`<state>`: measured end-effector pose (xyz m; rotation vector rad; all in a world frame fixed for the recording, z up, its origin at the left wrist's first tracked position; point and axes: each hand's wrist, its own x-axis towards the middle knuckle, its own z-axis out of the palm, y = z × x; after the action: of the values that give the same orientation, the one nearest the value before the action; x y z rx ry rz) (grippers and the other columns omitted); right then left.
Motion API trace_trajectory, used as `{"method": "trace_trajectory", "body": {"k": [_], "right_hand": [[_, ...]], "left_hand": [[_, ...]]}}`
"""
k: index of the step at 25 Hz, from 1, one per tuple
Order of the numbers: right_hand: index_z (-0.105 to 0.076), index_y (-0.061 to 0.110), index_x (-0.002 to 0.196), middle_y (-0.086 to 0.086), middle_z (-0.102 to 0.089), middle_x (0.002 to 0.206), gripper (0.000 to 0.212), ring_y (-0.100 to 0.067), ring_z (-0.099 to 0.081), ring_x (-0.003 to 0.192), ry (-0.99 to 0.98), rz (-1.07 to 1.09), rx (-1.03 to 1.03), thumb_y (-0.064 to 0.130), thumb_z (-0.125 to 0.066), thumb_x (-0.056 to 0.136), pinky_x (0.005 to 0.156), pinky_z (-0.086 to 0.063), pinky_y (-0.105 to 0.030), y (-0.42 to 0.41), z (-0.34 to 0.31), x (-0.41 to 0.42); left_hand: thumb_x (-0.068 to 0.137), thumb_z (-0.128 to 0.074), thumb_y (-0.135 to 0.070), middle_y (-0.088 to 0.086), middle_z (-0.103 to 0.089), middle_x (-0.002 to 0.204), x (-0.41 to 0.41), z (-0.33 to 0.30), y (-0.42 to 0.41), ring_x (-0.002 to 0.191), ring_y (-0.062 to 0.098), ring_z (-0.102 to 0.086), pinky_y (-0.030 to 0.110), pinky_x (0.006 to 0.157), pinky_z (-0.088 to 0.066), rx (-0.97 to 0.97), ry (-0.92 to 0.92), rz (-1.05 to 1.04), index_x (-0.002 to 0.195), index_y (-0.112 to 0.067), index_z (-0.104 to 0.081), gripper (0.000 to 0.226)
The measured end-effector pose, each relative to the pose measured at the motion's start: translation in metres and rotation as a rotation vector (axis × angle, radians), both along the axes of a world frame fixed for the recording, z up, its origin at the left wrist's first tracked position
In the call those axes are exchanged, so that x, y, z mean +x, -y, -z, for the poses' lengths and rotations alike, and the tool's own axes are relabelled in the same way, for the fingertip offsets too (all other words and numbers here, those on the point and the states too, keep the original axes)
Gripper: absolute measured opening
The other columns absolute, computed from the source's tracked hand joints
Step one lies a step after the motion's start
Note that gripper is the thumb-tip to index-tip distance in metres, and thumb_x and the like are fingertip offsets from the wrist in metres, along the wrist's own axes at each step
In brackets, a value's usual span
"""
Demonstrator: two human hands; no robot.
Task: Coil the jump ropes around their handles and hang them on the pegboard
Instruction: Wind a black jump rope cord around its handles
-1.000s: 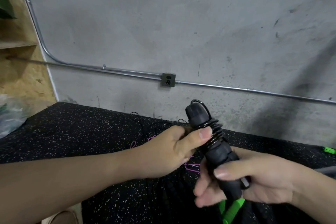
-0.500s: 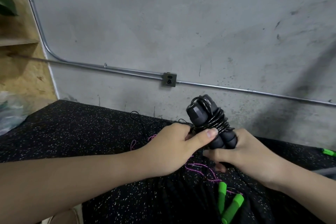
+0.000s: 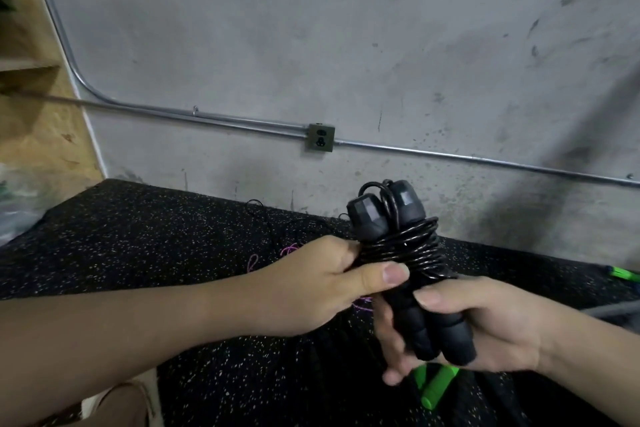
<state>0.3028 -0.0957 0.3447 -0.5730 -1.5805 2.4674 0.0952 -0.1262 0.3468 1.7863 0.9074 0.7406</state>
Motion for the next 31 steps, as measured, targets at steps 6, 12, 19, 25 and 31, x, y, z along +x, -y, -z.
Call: {"method": "trace_trajectory", "body": {"k": [6, 12, 19, 25, 31], "right_hand": [[-0.062, 0.018, 0.066, -0.008, -0.048, 0.053, 0.014, -0.019, -0.045, 0.046, 0.267, 0.289, 0.6, 0.011, -0.072, 0.073, 0.052, -0.047, -0.028, 0.002, -0.019, -0.014], [-0.057, 0.012, 0.062, -0.001, -0.05, 0.05, 0.016, -0.019, -0.052, 0.046, 0.393, 0.546, 0.896, 0.018, -0.069, 0.071, 0.049, -0.045, -0.023, -0.008, -0.025, -0.01], [-0.056, 0.004, 0.071, 0.003, -0.054, 0.055, 0.022, -0.013, -0.05, 0.05, 0.55, 0.692, 1.088, 0.024, -0.066, 0.071, 0.051, -0.044, -0.035, -0.017, -0.01, -0.012], [-0.061, 0.023, 0.083, 0.005, -0.065, 0.066, 0.036, -0.02, -0.066, 0.066, 0.648, 0.854, 1.297, 0.052, -0.052, 0.063, 0.062, -0.055, -0.037, -0.013, 0.016, -0.034], [-0.07, 0.021, 0.104, -0.002, -0.076, 0.095, 0.032, -0.012, -0.071, 0.088, 0.34, 0.412, 0.913, 0.028, -0.087, 0.077, 0.082, -0.057, -0.029, -0.011, -0.008, -0.018]], "left_hand": [[0.081, -0.058, -0.082, -0.005, -0.07, 0.075, -0.022, 0.009, -0.018, 0.072, 0.015, -0.067, 0.036, 0.078, -0.055, 0.17, -0.177, -0.141, 0.079, -0.016, -0.065, 0.066], [0.079, -0.052, -0.076, -0.006, -0.029, 0.053, -0.014, 0.008, -0.011, 0.048, 0.008, -0.026, 0.024, 0.05, -0.025, 0.27, -0.201, -0.407, 0.058, -0.019, -0.034, 0.064], [0.088, -0.067, -0.058, -0.01, -0.034, 0.053, 0.008, 0.002, -0.002, 0.051, 0.007, -0.032, 0.027, 0.053, -0.026, 0.312, -0.215, -0.449, 0.061, -0.021, -0.035, 0.056], [0.076, -0.05, -0.084, -0.004, -0.05, 0.048, 0.013, 0.0, -0.016, 0.044, 0.006, -0.043, 0.023, 0.049, -0.033, 0.342, -0.264, -0.529, 0.064, -0.01, -0.057, 0.076], [0.097, -0.06, -0.05, -0.013, -0.077, 0.083, -0.008, -0.011, -0.027, 0.079, 0.0, -0.07, 0.021, 0.078, -0.051, 0.164, -0.026, -0.125, 0.103, -0.022, -0.072, 0.031]]}}
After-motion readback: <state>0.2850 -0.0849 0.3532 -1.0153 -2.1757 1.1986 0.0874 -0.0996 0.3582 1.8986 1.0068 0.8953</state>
